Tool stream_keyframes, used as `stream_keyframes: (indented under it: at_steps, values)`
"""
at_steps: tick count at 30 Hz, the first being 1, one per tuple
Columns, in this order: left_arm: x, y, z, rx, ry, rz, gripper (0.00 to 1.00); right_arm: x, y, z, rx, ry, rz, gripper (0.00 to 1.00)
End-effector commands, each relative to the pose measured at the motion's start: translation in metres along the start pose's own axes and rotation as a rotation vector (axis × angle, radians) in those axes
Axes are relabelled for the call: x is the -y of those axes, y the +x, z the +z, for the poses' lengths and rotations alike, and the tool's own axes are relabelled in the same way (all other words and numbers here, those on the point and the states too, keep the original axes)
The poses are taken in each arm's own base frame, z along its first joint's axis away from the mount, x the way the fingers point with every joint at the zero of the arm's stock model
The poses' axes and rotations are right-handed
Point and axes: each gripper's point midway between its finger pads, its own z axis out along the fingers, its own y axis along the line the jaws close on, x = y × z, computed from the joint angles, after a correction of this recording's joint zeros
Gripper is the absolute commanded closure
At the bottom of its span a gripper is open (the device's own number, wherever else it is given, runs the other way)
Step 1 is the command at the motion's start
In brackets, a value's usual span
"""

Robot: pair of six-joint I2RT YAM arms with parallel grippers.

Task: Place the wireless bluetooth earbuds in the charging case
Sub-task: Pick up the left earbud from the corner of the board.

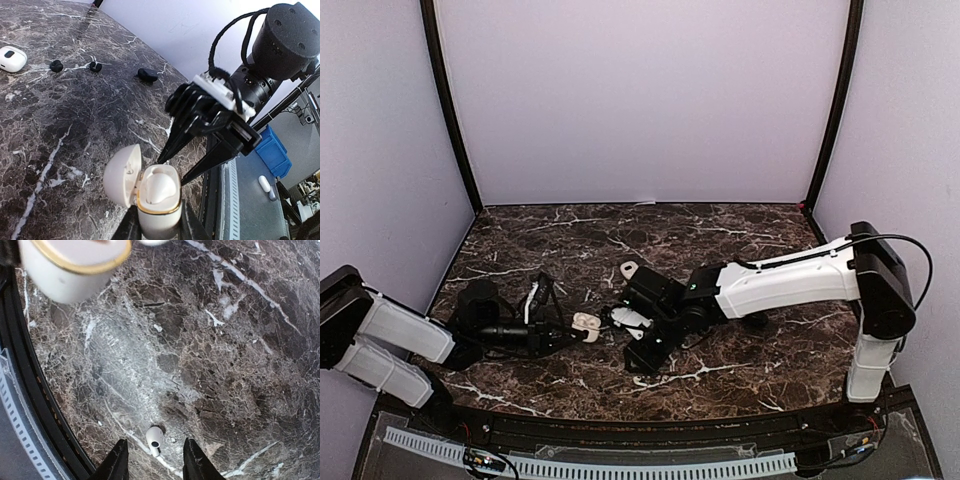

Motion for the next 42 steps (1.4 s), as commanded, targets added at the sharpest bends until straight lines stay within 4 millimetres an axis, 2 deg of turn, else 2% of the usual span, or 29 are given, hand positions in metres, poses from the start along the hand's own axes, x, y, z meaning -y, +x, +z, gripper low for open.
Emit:
stream_keyframes:
  at_steps: [1, 12, 16, 18, 22, 29, 34, 40, 42]
  values:
    - [0.001, -0.007, -0.008, 0.036, -0.021, 0.024, 1.0, 0.007, 0.009, 0.01, -0.092, 0.091, 0.026, 0.64]
    - [-0.002, -0.002, -0.013, 0.035, -0.053, 0.029, 1.0, -0.002, 0.021, 0.029, -0.193, 0.104, 0.051, 0.64]
    - [-0.002, -0.001, -0.014, 0.037, -0.059, 0.034, 1.0, -0.005, 0.023, 0.033, -0.206, 0.098, 0.048, 0.66]
    - [-0.003, -0.001, -0.015, 0.038, -0.065, 0.034, 1.0, -0.007, 0.023, 0.035, -0.21, 0.088, 0.048, 0.71]
    - [-0.003, 0.002, -0.018, 0.037, -0.071, 0.033, 1.0, -0.007, 0.026, 0.04, -0.223, 0.085, 0.047, 0.74]
    - [-0.001, 0.004, -0.021, 0.038, -0.073, 0.034, 1.0, -0.01, 0.025, 0.043, -0.217, 0.06, 0.04, 0.9]
    - [0.004, 0.006, -0.025, 0.038, -0.061, 0.053, 1.0, -0.012, 0.011, 0.023, -0.132, 0.052, 0.034, 0.94]
    - [0.023, 0.005, -0.023, 0.022, 0.046, 0.078, 1.0, -0.016, -0.021, -0.023, 0.068, -0.008, 0.015, 0.95]
    - [0.034, 0.006, -0.022, 0.005, 0.112, 0.096, 1.0, -0.02, -0.037, -0.042, 0.169, -0.038, -0.002, 1.0]
